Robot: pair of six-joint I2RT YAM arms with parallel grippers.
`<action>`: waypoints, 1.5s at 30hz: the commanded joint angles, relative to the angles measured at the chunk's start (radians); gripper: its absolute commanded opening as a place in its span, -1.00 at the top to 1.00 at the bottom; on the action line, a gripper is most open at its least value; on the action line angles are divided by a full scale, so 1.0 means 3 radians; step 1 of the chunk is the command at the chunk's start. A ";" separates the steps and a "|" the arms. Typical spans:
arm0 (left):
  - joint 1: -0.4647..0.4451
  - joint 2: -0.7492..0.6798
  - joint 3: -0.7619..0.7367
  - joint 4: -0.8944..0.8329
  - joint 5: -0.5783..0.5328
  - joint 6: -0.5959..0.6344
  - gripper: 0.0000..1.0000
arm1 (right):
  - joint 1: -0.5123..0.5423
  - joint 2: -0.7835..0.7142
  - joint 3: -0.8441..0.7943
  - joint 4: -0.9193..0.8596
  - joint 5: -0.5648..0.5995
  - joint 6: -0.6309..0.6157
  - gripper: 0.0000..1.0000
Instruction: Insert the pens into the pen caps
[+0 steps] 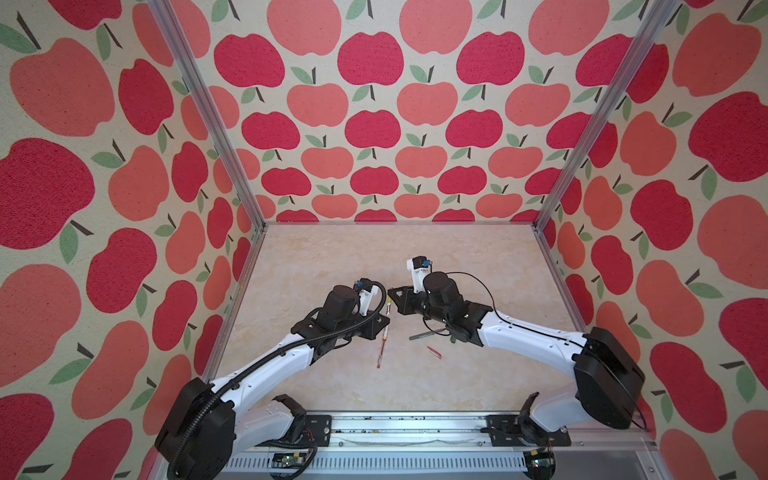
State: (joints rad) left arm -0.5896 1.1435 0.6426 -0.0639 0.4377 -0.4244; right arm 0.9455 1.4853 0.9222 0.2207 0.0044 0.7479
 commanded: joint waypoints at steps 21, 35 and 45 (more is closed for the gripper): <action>0.0374 -0.0035 0.0389 0.0405 -0.0424 0.0046 1.00 | 0.0335 0.0297 -0.0294 -0.0347 -0.0247 0.0192 0.98; 0.0401 -0.0090 0.0094 0.0507 -0.0335 0.0026 1.00 | 0.0293 0.0285 -0.0092 -0.0398 -0.0167 0.0034 0.86; 0.0385 -0.0130 -0.0188 0.0726 -0.0230 -0.0019 1.00 | 0.0119 -0.0034 -0.0008 -0.0614 -0.0159 -0.0119 0.47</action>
State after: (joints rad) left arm -0.5022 1.1297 0.5865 0.0109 0.4488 -0.3946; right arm 0.9817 1.5261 0.9295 0.1905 0.0177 0.7536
